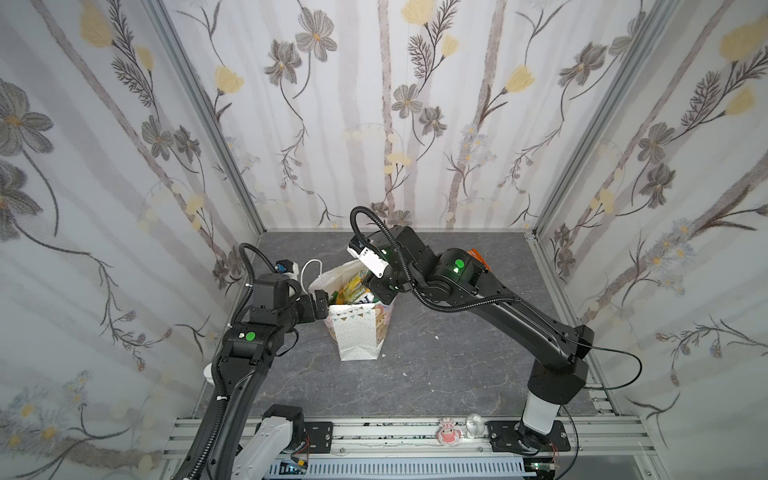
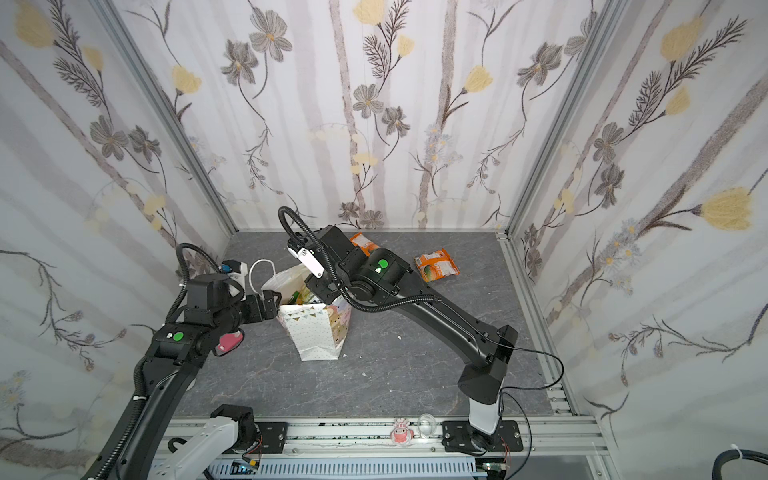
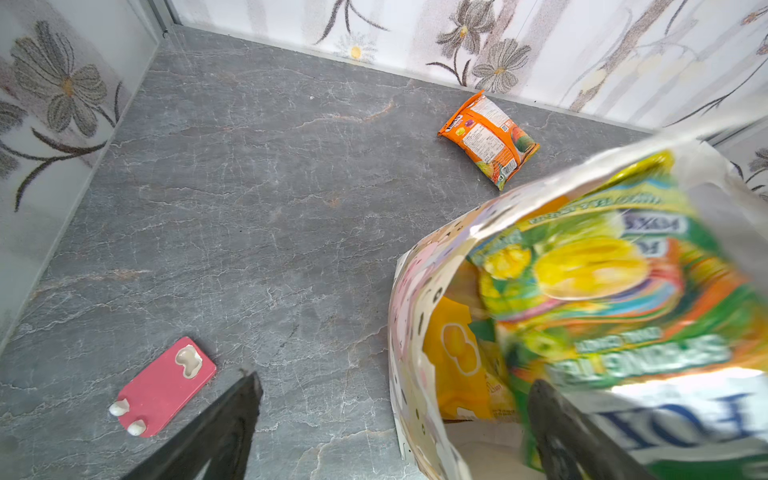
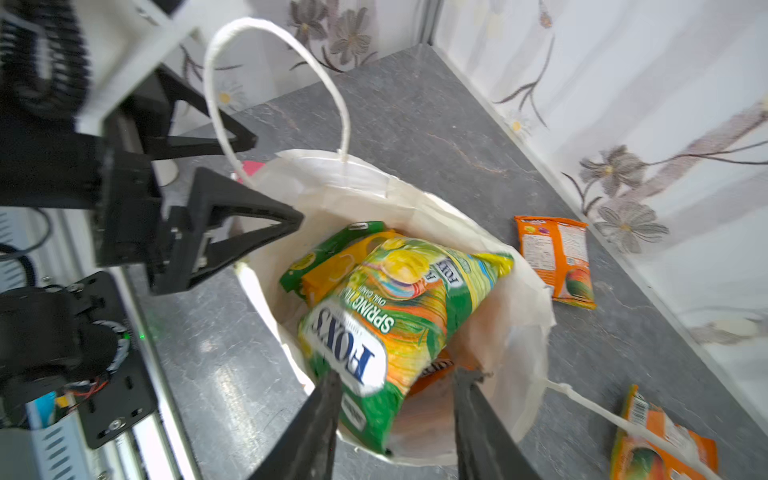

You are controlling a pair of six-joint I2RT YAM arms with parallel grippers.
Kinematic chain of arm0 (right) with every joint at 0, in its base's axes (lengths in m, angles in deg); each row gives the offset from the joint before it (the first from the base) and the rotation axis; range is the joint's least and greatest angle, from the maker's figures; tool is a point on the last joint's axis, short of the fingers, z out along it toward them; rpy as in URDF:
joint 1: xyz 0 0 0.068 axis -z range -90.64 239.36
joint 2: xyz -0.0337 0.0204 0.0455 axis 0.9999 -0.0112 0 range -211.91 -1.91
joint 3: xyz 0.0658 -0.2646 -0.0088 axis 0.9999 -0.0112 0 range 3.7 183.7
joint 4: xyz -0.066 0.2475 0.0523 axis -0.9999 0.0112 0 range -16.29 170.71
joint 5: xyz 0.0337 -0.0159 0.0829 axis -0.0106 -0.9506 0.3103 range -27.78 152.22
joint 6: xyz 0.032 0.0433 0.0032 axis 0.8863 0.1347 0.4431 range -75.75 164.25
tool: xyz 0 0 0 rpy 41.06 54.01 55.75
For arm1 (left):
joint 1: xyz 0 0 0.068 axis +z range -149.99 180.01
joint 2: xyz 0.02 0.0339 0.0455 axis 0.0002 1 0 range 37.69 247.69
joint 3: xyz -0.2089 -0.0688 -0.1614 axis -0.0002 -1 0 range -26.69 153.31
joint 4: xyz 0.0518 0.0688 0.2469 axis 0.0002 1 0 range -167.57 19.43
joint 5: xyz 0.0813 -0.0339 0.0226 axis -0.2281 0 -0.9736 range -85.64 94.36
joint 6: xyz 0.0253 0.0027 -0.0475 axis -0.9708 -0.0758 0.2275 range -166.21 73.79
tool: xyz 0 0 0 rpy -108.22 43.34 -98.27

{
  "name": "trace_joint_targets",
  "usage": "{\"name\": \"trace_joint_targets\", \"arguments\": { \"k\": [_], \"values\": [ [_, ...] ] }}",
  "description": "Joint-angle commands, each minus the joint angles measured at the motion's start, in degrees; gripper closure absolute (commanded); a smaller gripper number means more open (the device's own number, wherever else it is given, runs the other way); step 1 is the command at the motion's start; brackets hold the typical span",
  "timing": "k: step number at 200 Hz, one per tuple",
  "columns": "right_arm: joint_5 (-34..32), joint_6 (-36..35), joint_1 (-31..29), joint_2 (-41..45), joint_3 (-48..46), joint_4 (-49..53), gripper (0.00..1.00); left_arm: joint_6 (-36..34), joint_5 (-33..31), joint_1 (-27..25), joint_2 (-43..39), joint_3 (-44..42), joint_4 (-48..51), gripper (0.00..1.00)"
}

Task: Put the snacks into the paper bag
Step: 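Lower the Fox's bag into the paper bag and open the right gripper, then raise the open right gripper up from the paper bag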

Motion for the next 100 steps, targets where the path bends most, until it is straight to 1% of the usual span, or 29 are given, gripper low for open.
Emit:
{"name": "trace_joint_targets", "arguments": {
  "k": [1, 11, 25, 36, 42, 53, 100],
  "values": [
    [5.22, 1.20, -0.06, 0.85, 0.44, -2.82, 0.57, -0.77, -0.17, 0.00, -0.12, 0.32, -1.09, 0.00],
    [3.16, 1.63, -0.02, 0.78, 0.60, -3.01, 0.55, -0.72, -0.07, -0.02, -0.32, 0.23, -1.03, 0.00],
    [-1.13, 1.88, 0.09, 0.61, 0.68, -2.80, 0.55, -0.75, -0.23, -0.01, -0.75, 0.13, -1.03, 0.00],
    [-3.23, 2.42, 0.30, 0.50, 0.66, -2.33, 0.59, -0.79, -0.46, -0.01, -1.00, 0.15, -1.01, 0.00],
    [-3.44, 2.79, 0.46, 0.56, 0.70, -2.31, 0.61, -0.77, -0.48, 0.05, -1.00, 0.14, -1.06, 0.00],
    [-3.02, 3.34, 0.72, 0.76, 0.70, -2.30, 0.63, -0.79, -0.40, 0.01, -1.11, 0.11, -1.02, 0.00],
    [-2.58, 3.64, 0.72, 0.89, 0.70, -2.82, 0.63, -0.70, -0.02, 0.03, -1.18, -0.12, -1.33, 0.00]
  ]
}}
